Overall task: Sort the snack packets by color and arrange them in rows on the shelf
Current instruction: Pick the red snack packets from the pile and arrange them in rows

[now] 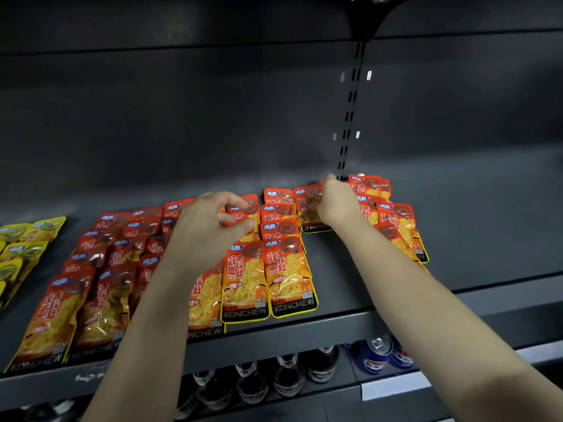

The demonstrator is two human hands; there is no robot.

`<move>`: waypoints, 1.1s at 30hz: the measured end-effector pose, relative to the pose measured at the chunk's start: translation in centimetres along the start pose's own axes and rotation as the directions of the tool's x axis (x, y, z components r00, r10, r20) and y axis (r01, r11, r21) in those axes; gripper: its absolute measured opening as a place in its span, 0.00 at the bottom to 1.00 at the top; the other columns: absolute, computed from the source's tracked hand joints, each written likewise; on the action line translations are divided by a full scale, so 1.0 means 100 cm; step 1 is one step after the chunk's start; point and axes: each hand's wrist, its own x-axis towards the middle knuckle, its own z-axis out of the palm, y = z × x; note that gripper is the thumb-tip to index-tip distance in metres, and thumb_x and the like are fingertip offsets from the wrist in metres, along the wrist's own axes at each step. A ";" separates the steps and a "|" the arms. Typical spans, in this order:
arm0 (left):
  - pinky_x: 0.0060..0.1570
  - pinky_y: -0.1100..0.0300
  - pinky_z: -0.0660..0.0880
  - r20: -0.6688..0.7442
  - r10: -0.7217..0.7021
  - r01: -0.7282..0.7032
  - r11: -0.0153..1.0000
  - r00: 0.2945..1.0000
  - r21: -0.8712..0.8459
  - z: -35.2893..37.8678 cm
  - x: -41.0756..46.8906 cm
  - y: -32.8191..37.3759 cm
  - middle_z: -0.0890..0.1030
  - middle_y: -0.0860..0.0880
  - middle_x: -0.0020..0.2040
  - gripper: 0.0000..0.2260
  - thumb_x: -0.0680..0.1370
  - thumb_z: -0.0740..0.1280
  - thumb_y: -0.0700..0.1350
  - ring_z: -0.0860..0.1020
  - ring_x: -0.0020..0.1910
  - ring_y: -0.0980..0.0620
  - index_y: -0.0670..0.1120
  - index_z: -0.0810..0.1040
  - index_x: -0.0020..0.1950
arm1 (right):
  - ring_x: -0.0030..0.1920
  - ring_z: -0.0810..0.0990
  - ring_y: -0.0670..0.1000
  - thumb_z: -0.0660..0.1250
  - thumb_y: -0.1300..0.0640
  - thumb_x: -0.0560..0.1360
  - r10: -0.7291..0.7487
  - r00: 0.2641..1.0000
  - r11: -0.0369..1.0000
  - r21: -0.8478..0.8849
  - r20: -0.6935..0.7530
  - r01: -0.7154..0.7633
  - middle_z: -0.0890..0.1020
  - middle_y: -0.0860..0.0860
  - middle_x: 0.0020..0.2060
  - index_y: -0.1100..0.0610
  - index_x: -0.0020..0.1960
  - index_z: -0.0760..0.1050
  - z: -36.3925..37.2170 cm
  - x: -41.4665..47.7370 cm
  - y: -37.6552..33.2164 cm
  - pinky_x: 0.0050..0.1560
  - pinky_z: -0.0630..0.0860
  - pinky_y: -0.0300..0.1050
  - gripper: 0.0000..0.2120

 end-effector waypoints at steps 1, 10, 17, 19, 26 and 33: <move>0.42 0.65 0.75 0.001 0.002 -0.002 1.000 1.000 -0.001 0.000 0.000 0.000 0.80 0.52 0.55 0.09 0.73 0.74 0.47 0.80 0.47 0.62 0.54 0.79 0.51 | 0.52 0.81 0.63 0.71 0.62 0.75 -0.004 1.000 1.000 -0.021 -0.009 0.004 0.81 0.61 0.53 0.63 0.63 0.68 0.001 0.001 0.001 0.47 0.77 0.52 0.20; 0.50 0.53 0.80 0.014 0.004 -0.004 1.000 1.000 0.000 0.002 -0.006 0.005 0.78 0.54 0.57 0.09 0.73 0.73 0.47 0.80 0.50 0.58 0.52 0.80 0.52 | 0.54 0.80 0.63 0.68 0.67 0.74 -0.056 0.997 0.992 -0.117 -0.047 0.050 0.73 0.60 0.60 0.59 0.66 0.67 0.000 -0.003 0.001 0.41 0.72 0.48 0.23; 0.43 0.67 0.72 0.052 0.002 -0.001 1.000 0.999 -0.021 0.010 -0.016 0.013 0.81 0.53 0.50 0.09 0.73 0.73 0.47 0.80 0.46 0.62 0.54 0.80 0.52 | 0.56 0.77 0.56 0.72 0.48 0.73 -0.052 0.998 0.987 0.151 -0.044 0.058 0.76 0.55 0.55 0.57 0.59 0.75 -0.033 -0.015 0.011 0.52 0.71 0.45 0.19; 0.42 0.67 0.72 0.063 0.017 -0.016 1.000 0.998 -0.021 0.015 -0.020 0.018 0.80 0.55 0.48 0.09 0.73 0.73 0.46 0.80 0.47 0.62 0.54 0.80 0.52 | 0.52 0.79 0.53 0.72 0.49 0.73 -0.028 0.998 0.964 0.264 -0.047 0.039 0.78 0.51 0.48 0.56 0.55 0.78 -0.052 -0.026 0.019 0.48 0.72 0.41 0.15; 0.54 0.55 0.76 0.130 0.149 -0.157 0.986 0.980 0.052 0.049 -0.024 0.041 0.81 0.57 0.47 0.09 0.72 0.74 0.46 0.80 0.47 0.57 0.53 0.79 0.51 | 0.38 0.75 0.40 0.72 0.51 0.73 0.092 0.995 0.930 0.359 -0.034 -0.074 0.77 0.43 0.39 0.52 0.49 0.78 -0.085 -0.089 0.066 0.32 0.66 0.30 0.07; 0.57 0.50 0.73 0.191 0.233 -0.272 0.937 0.954 0.220 0.086 -0.027 0.059 0.81 0.54 0.52 0.11 0.73 0.72 0.49 0.79 0.52 0.51 0.53 0.78 0.55 | 0.51 0.80 0.53 0.73 0.53 0.72 0.191 0.978 0.955 0.246 -0.081 -0.166 0.82 0.52 0.46 0.53 0.51 0.80 -0.082 -0.131 0.092 0.46 0.73 0.42 0.09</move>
